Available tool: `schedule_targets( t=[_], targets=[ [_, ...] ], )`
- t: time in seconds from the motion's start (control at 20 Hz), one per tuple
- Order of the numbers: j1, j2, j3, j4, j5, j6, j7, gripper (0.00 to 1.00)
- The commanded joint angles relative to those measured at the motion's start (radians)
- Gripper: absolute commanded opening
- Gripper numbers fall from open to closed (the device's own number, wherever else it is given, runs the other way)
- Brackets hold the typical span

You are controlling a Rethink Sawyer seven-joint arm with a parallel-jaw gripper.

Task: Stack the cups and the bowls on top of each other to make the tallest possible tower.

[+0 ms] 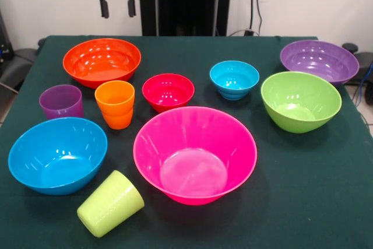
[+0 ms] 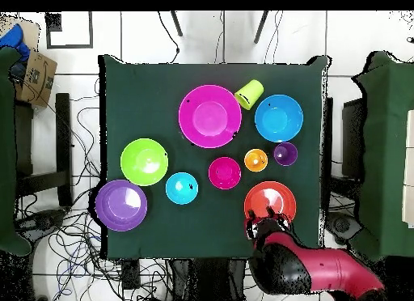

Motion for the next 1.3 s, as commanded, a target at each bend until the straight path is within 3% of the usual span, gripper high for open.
schedule_targets(
  t=[0.05, 0.35, 0.7, 0.85, 1.3],
  targets=[
    [0.061, 0.148, -0.060, -0.090, -0.087, -0.058, 0.091, 1.00],
    [0.077, 0.236, -0.070, -0.136, -0.086, -0.030, 0.066, 1.00],
    [0.084, 0.249, -0.074, -0.139, -0.103, -0.088, 0.072, 1.00],
    [0.069, 0.259, -0.028, -0.145, -0.099, -0.059, 0.047, 1.00],
    [0.096, 0.288, 0.000, -0.198, -0.113, 0.000, -0.010, 1.00]
  ],
)
